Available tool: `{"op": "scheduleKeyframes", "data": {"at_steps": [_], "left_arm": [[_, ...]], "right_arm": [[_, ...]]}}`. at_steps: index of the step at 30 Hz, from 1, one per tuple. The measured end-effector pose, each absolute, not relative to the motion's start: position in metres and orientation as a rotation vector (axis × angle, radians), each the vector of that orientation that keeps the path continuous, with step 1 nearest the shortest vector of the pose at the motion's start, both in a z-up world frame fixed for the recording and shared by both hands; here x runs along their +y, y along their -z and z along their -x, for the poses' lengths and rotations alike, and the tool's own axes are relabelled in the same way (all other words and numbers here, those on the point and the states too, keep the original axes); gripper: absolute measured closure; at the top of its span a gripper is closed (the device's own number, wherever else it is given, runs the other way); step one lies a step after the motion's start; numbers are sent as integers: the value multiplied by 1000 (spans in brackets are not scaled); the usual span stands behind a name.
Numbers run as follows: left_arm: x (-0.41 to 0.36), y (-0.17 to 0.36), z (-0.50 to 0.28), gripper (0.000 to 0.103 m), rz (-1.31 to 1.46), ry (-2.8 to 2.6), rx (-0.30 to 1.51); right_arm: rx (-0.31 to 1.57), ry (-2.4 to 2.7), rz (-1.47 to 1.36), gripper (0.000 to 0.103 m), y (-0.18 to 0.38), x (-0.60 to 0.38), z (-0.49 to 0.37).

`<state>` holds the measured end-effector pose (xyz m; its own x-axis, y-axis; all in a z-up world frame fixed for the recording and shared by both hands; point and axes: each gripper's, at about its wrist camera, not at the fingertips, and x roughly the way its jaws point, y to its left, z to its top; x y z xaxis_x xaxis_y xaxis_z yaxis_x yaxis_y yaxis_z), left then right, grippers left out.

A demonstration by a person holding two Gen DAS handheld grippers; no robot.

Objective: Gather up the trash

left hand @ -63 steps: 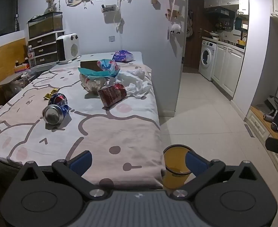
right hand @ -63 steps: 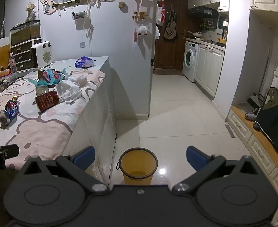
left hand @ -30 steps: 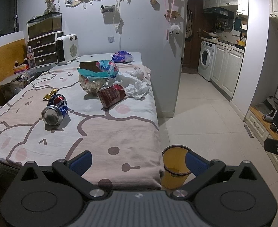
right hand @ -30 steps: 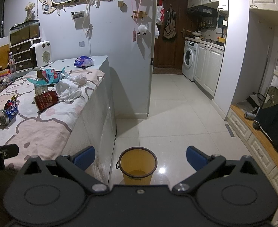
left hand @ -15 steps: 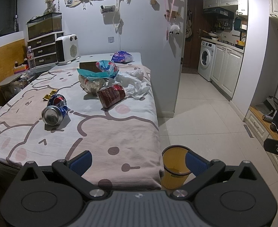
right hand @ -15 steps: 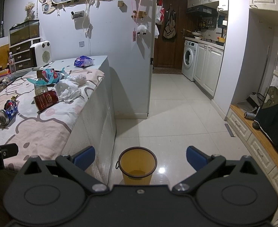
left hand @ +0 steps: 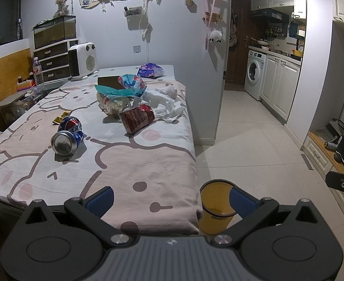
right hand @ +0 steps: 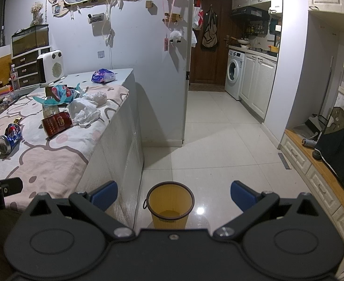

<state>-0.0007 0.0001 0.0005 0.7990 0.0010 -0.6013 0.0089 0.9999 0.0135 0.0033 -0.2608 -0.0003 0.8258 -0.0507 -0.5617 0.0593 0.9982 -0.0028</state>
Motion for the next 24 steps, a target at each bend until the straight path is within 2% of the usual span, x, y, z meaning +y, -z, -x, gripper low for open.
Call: {"op": "scheduleKeyframes", "data": {"at_steps": [24], "left_arm": [[0,0,1,0,-16,5,645]], "right_arm": [[599,58,-15,0,0,-262,-2]]}}
